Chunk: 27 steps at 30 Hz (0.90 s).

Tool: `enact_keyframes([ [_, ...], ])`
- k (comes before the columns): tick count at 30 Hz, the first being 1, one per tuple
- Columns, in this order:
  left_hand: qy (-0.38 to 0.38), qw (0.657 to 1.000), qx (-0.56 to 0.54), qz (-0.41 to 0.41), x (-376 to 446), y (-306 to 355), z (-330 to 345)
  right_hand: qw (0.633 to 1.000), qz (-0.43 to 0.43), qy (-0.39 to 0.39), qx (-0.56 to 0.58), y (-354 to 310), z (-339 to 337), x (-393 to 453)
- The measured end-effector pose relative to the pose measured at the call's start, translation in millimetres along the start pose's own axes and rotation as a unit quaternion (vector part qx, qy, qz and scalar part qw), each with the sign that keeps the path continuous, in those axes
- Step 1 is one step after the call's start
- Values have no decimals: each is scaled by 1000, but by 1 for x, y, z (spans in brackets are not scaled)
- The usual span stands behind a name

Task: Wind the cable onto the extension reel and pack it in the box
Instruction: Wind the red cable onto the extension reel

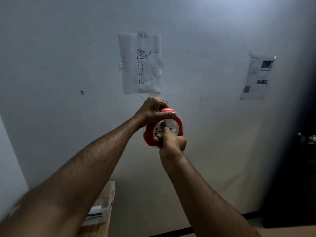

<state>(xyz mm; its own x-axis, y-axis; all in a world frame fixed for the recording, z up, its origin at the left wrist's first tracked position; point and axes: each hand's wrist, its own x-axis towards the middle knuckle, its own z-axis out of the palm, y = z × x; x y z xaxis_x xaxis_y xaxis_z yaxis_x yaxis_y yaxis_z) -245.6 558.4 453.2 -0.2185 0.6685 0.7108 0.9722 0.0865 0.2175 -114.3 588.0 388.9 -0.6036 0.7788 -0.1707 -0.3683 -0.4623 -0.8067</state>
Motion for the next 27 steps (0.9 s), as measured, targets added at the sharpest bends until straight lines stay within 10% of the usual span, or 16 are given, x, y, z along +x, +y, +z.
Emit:
enact_keyframes([
  [5, 44, 999, 2, -18, -1, -2, -9, 962, -202, -26, -184, 4, -12, 6],
  [9, 80, 994, -44, -61, -2, -2, -21, 624, -618, -26, -478, 8, -40, 21],
  [12, 62, 996, -38, -53, 0, 0, -22, 462, -666, -41, -584, 9, -46, 24],
  [21, 22, 999, -21, -39, -6, -4, -18, 358, -665, -73, -652, -11, -49, 42],
  [27, 32, 998, -19, -41, -6, -1, -12, 426, -675, -83, -597, -22, -42, 49],
])
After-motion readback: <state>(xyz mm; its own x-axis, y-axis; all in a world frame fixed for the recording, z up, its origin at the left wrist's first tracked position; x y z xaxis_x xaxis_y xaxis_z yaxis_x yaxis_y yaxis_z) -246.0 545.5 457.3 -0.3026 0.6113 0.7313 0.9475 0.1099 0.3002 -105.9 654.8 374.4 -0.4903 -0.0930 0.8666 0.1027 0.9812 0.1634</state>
